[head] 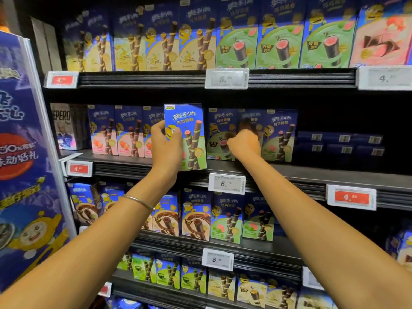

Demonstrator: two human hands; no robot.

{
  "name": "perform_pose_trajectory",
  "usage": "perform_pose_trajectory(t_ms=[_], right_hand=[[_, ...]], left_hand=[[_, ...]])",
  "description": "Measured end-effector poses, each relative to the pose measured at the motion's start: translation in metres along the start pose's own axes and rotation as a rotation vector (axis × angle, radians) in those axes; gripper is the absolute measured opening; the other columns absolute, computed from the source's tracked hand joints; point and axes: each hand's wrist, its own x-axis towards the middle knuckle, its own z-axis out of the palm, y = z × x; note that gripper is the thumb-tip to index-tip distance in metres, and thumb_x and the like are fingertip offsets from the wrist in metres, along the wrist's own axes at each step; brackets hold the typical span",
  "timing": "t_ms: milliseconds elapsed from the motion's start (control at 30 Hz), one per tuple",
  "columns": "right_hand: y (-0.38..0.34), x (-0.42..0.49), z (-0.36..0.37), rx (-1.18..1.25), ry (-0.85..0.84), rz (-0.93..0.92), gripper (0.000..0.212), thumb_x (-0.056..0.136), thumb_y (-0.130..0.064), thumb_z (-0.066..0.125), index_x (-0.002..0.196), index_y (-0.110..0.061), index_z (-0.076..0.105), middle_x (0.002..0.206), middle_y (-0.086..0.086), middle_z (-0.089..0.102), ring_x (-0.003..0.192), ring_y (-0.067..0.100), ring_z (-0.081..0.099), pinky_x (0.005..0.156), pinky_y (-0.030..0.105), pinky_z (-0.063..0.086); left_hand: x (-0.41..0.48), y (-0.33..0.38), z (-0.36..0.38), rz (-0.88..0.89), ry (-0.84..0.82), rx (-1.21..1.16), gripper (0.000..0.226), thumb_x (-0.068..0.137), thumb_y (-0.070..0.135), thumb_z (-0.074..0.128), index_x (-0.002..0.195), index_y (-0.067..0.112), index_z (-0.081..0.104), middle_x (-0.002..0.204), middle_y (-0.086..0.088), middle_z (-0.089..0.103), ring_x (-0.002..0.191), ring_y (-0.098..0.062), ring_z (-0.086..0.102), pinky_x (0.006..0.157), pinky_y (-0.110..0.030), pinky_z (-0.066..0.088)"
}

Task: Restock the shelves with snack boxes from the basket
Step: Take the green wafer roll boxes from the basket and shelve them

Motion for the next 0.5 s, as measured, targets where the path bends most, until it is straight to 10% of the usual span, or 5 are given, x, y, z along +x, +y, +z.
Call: perform_pose_trajectory(t_ms=[500], right_hand=[[-0.001, -0.0001, 0.0093, -0.031, -0.001, -0.056, 0.019, 0.089, -0.02, 0.066, 0.09, -0.014, 0.049, 0.105, 0.015, 0.066, 0.101, 0.037, 0.065, 0.083, 0.042, 0.057]], left_hand=[[-0.0008, -0.0039, 0.0016, -0.001, -0.031, -0.029, 0.02, 0.111, 0.016, 0.054, 0.129, 0.02, 0.045, 0.108, 0.012, 0.065, 0.075, 0.008, 0.073, 0.053, -0.011, 0.053]])
